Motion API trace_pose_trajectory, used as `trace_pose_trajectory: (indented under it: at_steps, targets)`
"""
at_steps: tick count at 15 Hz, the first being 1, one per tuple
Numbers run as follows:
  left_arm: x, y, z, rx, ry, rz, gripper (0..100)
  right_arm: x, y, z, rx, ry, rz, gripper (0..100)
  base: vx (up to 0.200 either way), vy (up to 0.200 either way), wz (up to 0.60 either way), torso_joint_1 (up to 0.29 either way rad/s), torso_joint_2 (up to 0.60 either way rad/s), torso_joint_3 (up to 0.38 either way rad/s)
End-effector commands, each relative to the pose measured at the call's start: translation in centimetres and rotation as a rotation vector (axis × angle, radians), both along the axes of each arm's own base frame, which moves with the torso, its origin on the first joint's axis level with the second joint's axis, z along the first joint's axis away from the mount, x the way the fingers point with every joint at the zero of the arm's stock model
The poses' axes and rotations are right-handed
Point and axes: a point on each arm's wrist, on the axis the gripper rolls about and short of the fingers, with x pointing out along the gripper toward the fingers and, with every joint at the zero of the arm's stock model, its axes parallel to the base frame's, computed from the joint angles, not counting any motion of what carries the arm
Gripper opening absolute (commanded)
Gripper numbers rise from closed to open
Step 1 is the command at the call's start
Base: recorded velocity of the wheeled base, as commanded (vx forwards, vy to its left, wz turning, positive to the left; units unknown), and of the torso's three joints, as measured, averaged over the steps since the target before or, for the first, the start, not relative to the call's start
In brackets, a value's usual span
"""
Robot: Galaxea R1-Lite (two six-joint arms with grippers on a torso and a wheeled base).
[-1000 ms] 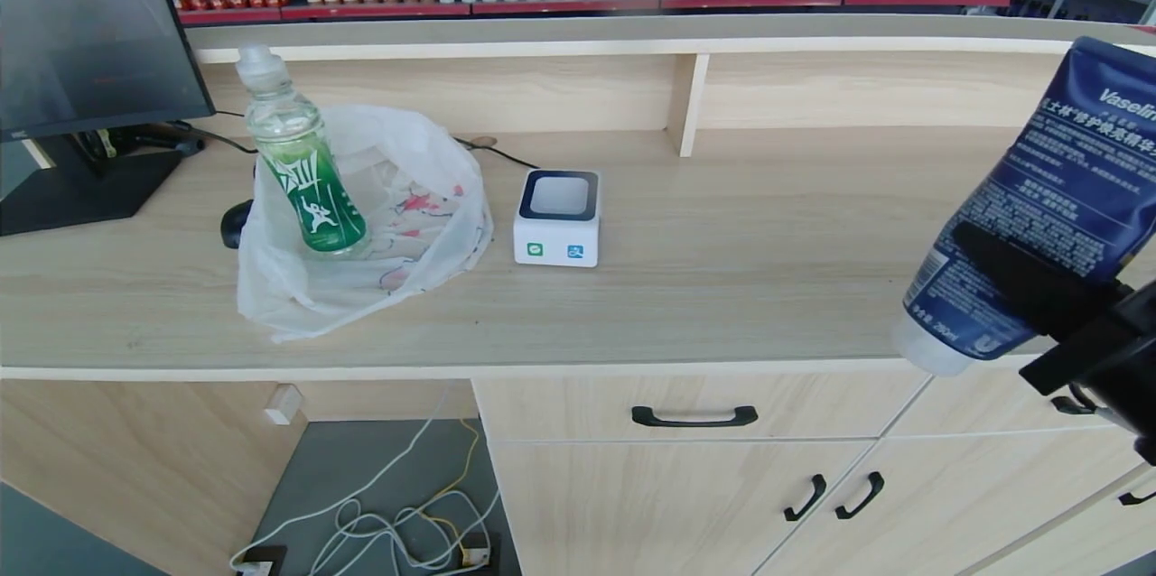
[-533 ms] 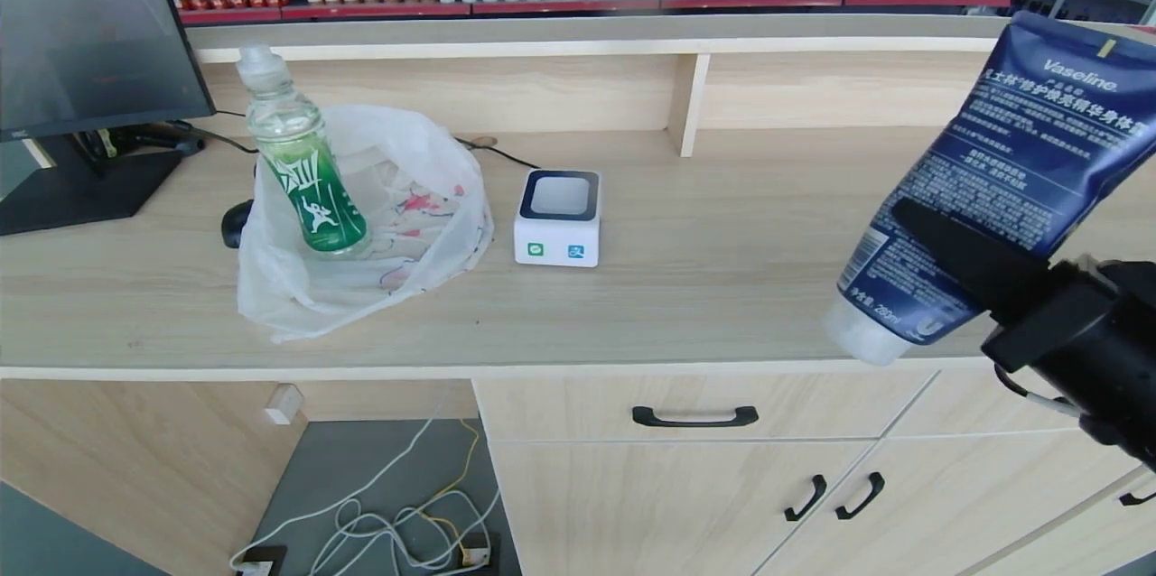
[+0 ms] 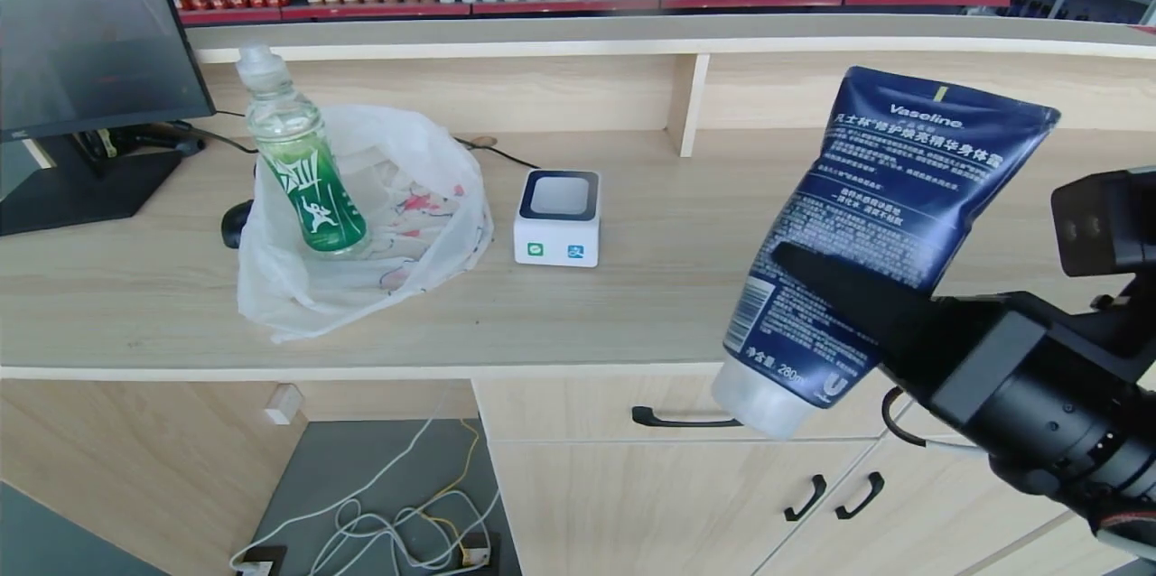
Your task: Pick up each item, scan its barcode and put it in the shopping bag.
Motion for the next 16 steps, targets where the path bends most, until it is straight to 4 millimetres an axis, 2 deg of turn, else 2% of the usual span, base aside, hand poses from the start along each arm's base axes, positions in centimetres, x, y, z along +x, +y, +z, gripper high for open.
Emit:
trace_pose_trajectory:
  at_steps: [1,2,5,12,16]
  targets:
    - [0.0,0.0,0.0,0.0,-0.001,0.0,100,-0.6,1.2,0.9,0.06,-0.011,0.084,0,0.0,0.0,0.0,0.0,0.0,0.0]
    - [0.0,0.0,0.0,0.0,-0.001,0.0,100,-0.9,1.5,1.6,0.113,-0.007,0.144,0,0.0,0.0,0.0,0.0,0.0,0.0]
    - [0.0,0.0,0.0,0.0,0.001,0.0,100,-1.3,1.3,2.5,0.114,-0.064,0.185,0,0.0,0.0,0.0,0.0,0.0,0.0]
    - [0.0,0.0,0.0,0.0,0.001,0.0,100,-2.6,0.0,1.8,0.05,-0.123,0.152,0,0.0,0.0,0.0,0.0,0.0,0.0]
    - [0.0,0.0,0.0,0.0,0.001,0.0,100,-1.7,1.0,3.0,0.075,-0.151,0.155,0,0.0,0.0,0.0,0.0,0.0,0.0]
